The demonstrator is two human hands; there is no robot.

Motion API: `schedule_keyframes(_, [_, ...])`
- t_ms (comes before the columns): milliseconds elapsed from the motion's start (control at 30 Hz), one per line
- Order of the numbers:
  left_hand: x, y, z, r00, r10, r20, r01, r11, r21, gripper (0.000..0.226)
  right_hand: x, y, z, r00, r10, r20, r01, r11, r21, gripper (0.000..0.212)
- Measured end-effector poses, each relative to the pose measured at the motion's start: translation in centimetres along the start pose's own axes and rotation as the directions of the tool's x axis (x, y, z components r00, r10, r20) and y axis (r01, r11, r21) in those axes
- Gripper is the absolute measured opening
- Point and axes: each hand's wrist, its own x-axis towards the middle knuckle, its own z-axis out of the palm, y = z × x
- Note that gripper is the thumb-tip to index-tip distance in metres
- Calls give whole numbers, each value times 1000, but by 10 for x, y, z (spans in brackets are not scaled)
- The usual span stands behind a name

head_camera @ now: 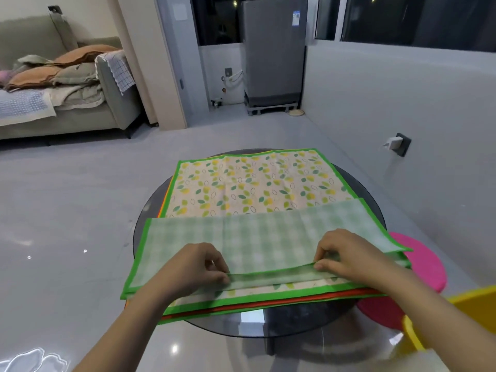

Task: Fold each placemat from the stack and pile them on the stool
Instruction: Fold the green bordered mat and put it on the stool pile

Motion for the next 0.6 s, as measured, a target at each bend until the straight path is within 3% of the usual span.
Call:
schedule_keyframes(300, [5,5,-3,997,21,71,-20,1000,-20,13,-5,-1,0,1000,9,22,-8,999,-38,8])
schedule_keyframes(467, [27,21,4,991,111,-80,-114,992,-47,12,11,-14,-1,999,23,-36,-23,1000,-15,16])
schedule_keyframes(600, [61,26,23,957,172,-234,-146,981,124,23,37,-26,3,996,10,-85,-11,1000,-2,28])
